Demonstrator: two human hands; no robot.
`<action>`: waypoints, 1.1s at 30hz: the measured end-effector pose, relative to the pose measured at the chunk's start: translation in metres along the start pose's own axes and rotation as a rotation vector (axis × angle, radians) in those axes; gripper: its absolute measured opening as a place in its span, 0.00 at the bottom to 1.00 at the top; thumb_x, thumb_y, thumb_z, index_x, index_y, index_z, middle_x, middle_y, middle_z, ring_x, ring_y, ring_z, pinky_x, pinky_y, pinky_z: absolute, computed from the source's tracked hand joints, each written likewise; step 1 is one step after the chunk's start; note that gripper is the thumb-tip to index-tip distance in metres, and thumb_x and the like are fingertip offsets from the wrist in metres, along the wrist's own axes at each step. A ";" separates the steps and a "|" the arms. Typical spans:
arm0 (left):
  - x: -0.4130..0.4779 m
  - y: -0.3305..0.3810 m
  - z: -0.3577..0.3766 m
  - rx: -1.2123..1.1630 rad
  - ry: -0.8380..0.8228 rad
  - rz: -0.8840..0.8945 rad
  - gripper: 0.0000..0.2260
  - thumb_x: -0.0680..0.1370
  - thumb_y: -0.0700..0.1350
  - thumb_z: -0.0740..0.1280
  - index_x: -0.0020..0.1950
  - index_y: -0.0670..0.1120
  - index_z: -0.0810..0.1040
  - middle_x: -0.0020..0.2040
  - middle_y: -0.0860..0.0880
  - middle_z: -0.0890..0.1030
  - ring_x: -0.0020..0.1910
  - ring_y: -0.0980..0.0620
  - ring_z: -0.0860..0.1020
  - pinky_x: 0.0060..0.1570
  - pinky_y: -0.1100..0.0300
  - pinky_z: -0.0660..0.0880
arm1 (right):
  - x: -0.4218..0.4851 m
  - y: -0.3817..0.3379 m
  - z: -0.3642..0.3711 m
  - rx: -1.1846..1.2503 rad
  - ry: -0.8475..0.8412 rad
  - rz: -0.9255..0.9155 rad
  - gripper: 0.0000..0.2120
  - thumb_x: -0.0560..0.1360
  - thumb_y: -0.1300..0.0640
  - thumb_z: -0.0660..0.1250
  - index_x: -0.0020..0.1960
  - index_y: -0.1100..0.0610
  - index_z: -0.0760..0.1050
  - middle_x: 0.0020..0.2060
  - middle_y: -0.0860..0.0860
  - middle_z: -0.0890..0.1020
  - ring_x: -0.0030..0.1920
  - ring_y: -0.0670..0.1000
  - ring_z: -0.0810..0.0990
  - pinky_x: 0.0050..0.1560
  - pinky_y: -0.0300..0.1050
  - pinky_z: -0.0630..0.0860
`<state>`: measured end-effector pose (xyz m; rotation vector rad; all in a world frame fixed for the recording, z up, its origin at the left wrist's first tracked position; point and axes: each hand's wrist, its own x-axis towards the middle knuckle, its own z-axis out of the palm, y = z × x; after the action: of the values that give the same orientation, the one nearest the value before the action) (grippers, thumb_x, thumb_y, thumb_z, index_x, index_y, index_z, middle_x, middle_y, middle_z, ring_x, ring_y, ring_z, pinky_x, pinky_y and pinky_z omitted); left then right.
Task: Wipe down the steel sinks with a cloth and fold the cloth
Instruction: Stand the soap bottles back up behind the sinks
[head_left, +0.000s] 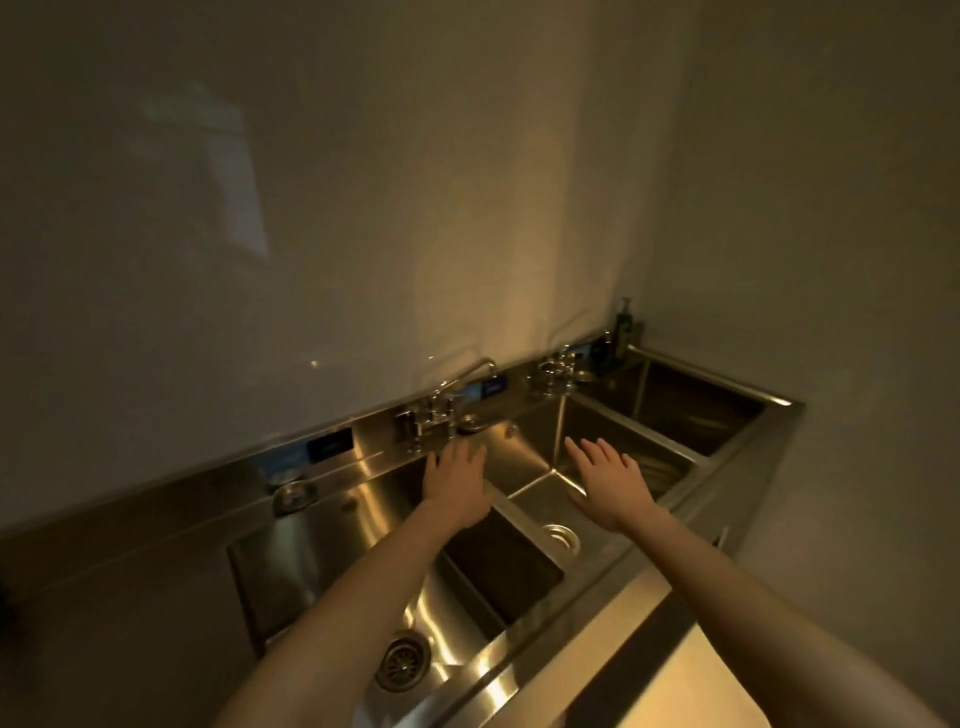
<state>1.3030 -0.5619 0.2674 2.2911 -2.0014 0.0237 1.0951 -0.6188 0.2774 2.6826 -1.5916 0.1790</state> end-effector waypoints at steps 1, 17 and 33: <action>0.007 0.021 0.000 0.006 0.006 0.029 0.31 0.78 0.55 0.61 0.77 0.47 0.53 0.77 0.44 0.55 0.75 0.43 0.53 0.73 0.45 0.52 | -0.005 0.023 -0.002 -0.007 -0.004 0.028 0.33 0.79 0.45 0.58 0.77 0.51 0.45 0.76 0.53 0.54 0.76 0.55 0.50 0.74 0.58 0.52; 0.166 0.224 0.027 -0.018 -0.056 0.220 0.29 0.80 0.53 0.59 0.77 0.47 0.53 0.76 0.44 0.59 0.72 0.45 0.62 0.68 0.50 0.63 | 0.029 0.244 -0.004 -0.073 0.001 0.166 0.30 0.80 0.48 0.58 0.77 0.53 0.49 0.75 0.53 0.59 0.75 0.53 0.57 0.72 0.53 0.57; 0.363 0.343 0.075 -0.044 -0.026 0.261 0.28 0.79 0.53 0.59 0.77 0.47 0.56 0.74 0.45 0.62 0.72 0.46 0.61 0.70 0.51 0.60 | 0.179 0.414 0.018 -0.017 0.001 0.144 0.29 0.80 0.50 0.57 0.77 0.52 0.51 0.76 0.52 0.56 0.75 0.53 0.54 0.73 0.53 0.55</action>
<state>1.0094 -0.9724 0.2427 1.9996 -2.2747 -0.0299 0.8193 -0.9758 0.2603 2.5547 -1.7784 0.1679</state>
